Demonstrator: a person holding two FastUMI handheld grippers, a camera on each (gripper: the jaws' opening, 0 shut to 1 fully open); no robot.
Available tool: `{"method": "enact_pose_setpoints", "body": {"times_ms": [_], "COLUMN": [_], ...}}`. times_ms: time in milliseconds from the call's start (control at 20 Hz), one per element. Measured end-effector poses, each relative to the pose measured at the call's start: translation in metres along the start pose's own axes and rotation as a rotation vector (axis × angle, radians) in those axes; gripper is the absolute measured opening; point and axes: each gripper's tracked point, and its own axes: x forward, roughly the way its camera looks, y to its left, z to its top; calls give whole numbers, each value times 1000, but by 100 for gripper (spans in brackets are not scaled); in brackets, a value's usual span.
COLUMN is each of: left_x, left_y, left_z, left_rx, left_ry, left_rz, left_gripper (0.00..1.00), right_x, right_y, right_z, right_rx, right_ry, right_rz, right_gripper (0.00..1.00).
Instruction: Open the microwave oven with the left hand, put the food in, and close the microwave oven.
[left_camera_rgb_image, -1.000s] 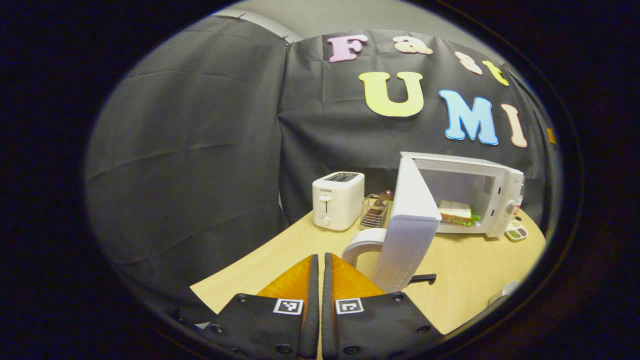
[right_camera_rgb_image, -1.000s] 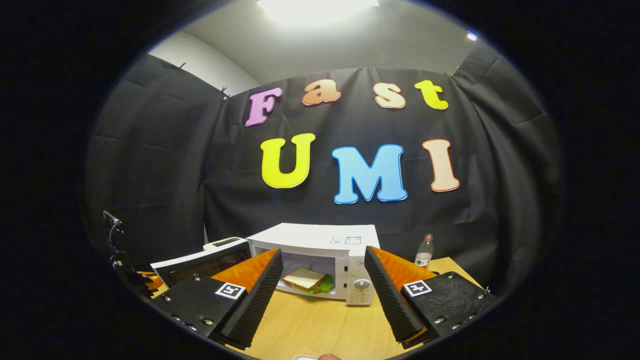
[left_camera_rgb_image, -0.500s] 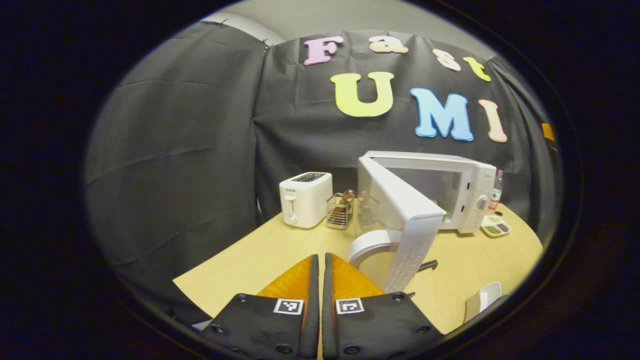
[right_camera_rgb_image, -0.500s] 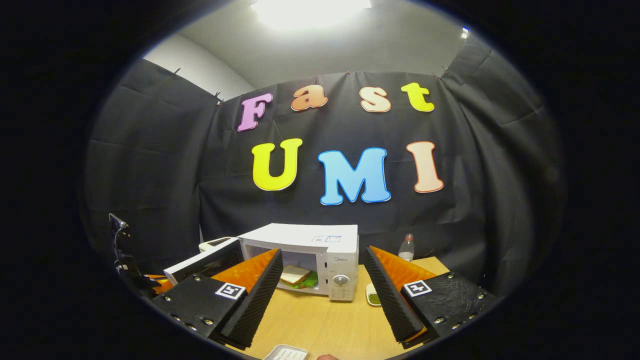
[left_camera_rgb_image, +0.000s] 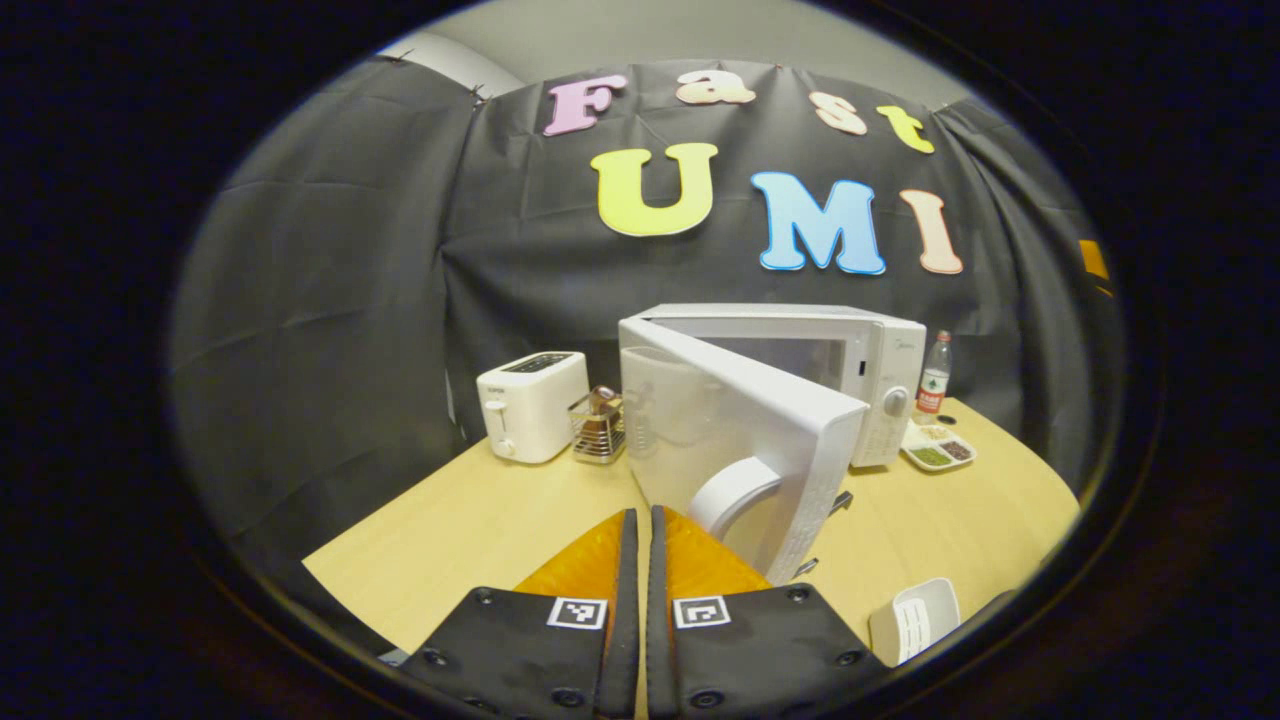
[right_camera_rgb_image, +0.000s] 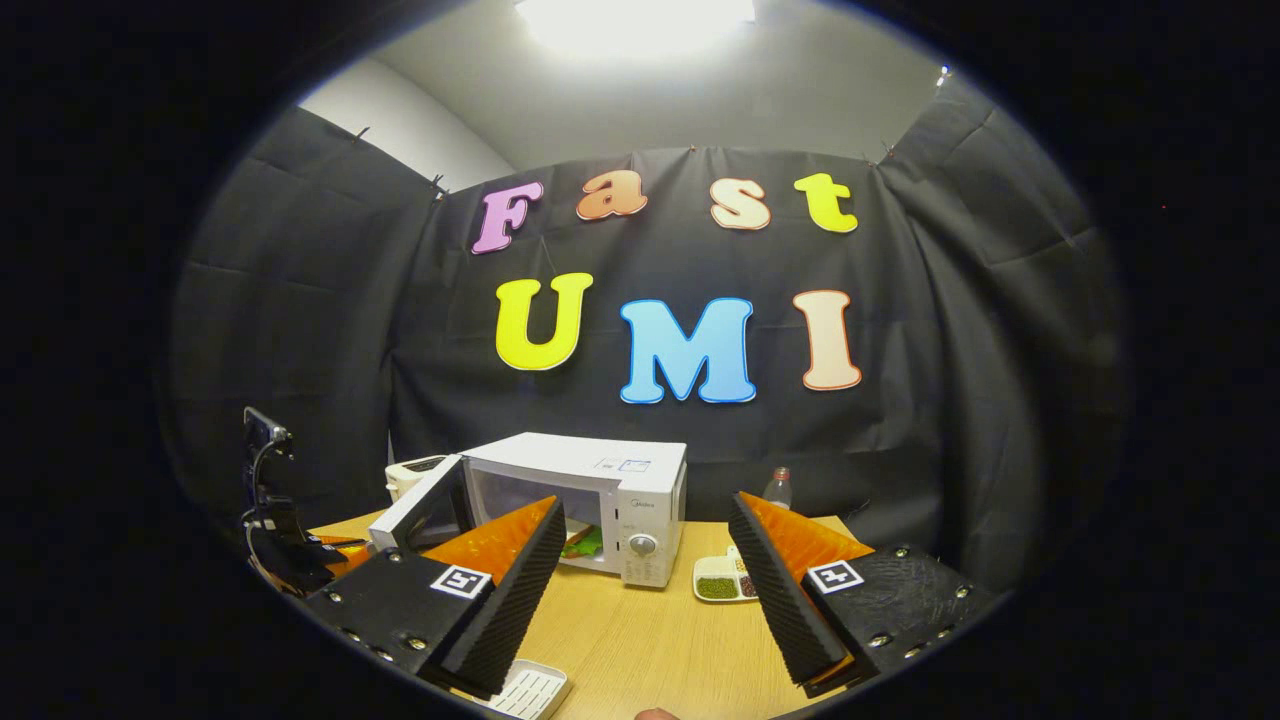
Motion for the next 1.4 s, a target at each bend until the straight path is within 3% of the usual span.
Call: {"method": "enact_pose_setpoints", "body": {"times_ms": [650,1400], "left_x": [72,147], "left_y": [-77,-140], "left_z": [17,43], "left_rx": [26,64], "left_ry": [20,-5], "left_rz": [-223,-394], "left_gripper": [10,10], "right_x": [35,58], "right_y": [-6,-18], "right_z": [-1,-6], "right_rx": [13,-9], "right_ry": [13,35], "right_rz": [-98,-227], "right_gripper": [99,99]}}
